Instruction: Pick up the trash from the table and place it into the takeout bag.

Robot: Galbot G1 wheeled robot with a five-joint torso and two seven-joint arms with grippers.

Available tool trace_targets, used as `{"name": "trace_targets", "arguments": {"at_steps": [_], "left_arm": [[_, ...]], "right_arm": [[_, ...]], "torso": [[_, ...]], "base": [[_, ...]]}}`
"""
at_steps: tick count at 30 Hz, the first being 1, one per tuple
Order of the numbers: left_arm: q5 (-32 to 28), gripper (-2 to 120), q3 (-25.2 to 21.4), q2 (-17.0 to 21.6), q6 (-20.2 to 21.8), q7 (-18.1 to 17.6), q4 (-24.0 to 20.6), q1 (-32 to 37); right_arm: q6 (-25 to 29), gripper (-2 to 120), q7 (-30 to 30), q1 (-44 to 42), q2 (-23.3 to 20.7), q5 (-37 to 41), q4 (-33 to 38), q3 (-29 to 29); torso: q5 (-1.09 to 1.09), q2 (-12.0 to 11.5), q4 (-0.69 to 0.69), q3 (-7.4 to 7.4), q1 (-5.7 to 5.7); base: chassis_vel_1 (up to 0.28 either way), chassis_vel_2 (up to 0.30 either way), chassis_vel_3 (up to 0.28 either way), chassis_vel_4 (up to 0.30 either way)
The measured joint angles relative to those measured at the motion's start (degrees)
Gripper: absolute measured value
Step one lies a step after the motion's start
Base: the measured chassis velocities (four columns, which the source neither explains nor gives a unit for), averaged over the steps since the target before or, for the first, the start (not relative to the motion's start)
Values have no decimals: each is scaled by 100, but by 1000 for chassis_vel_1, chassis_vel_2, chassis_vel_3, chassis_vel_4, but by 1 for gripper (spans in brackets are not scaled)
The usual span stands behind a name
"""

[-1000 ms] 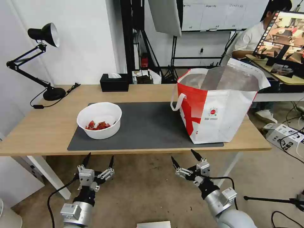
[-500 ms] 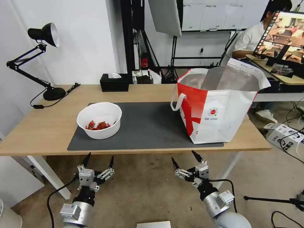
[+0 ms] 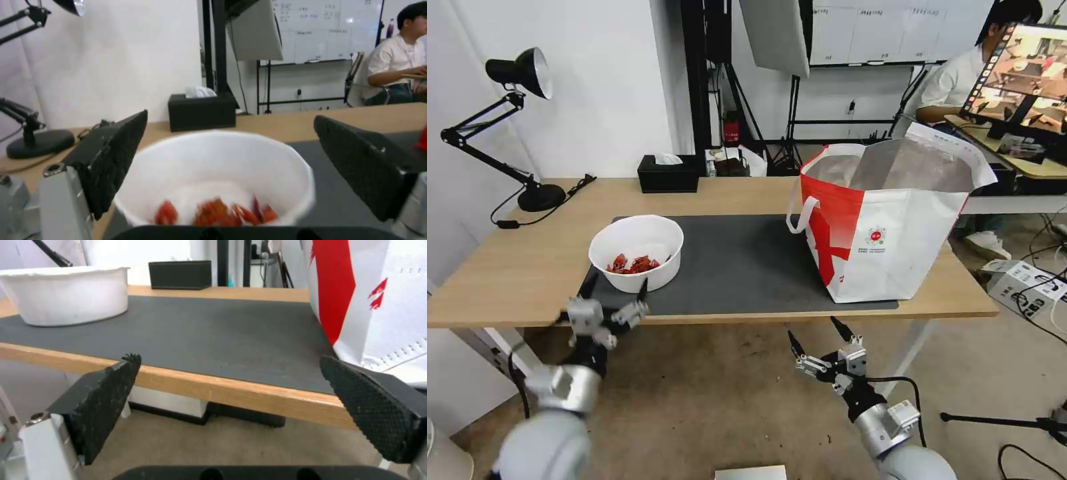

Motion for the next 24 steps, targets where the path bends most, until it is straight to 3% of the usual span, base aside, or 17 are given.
{"name": "trace_targets", "arguments": {"at_steps": [2, 5, 9, 14, 16, 20, 23, 24], "left_arm": [[-252, 100, 62, 212, 70, -41, 138, -275], [-1116, 100, 138, 717, 446, -126, 484, -848], [-1684, 100, -22, 1041, 685, -148, 783, -946], [-2137, 100, -5, 1252, 960, -117, 979, -1126], [-2635, 100, 198, 1407, 1298, -44, 1162, -1446], [-2852, 100, 305, 1448, 1445, -33, 1220, -1597], [-3541, 100, 519, 1503, 2057, -39, 1411, -1991], [-3541, 100, 519, 1503, 2057, -39, 1411, -1991]], "right_arm": [[-1, 100, 0, 2, 0, 0, 0, 0], [-3, 100, 0, 2, -1, 2, 1, 0], [-4, 100, 0, 3, -1, 3, 2, 0], [-5, 100, 0, 4, -1, 4, 4, 0], [-5, 100, 0, 5, -2, 5, 6, 0], [-6, 100, 0, 5, -2, 6, 7, 0], [-6, 100, 0, 5, -2, 7, 7, 0], [-6, 100, 0, 5, -2, 7, 7, 0]], "torso": [[1, 0, 0, 0, 0], [2, 0, -2, 0, 0], [1, 0, 2, 0, 0], [1, 0, 3, -1, 0], [1, 0, 0, 0, 0], [1, 0, 0, 0, 0], [2, 0, 0, -1, 0], [2, 0, 0, -1, 0]], "base": [[0, 0, 0, 0], [0, 0, 0, 0], [0, 0, 0, 0], [0, 0, 0, 0], [0, 0, 0, 0], [0, 0, 0, 0], [0, 0, 0, 0], [0, 0, 0, 0]]}}
